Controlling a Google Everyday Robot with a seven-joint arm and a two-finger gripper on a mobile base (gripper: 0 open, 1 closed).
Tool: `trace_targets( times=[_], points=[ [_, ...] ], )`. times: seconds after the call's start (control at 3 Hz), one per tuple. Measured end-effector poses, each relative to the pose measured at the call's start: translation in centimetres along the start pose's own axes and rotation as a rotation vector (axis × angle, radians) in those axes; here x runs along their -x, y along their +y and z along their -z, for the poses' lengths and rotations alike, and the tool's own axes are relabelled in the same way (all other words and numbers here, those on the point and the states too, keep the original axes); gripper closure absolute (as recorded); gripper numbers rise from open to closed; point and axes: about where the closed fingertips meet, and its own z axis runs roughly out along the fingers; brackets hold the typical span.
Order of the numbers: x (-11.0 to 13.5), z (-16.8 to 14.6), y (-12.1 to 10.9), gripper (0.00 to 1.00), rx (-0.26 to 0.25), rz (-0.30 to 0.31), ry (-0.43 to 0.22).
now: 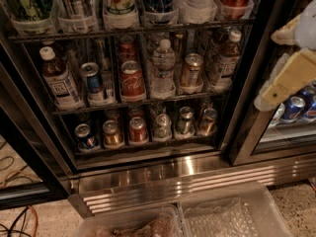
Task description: Pick water bottle from top shelf of fridge
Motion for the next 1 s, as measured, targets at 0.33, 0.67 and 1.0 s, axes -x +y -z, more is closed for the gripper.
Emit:
trace_targets(
  times=[0.33,0.67,1.0],
  points=[
    [3.04,0.41,-1.44,0.00,-0.027,-0.060,-0.132],
    [3.04,0.41,-1.44,0.00,-0.027,-0.060,-0.132],
    [3.77,-0.05,-2.07,0.00,-0.043,-0.077,-0.143]
  ],
)
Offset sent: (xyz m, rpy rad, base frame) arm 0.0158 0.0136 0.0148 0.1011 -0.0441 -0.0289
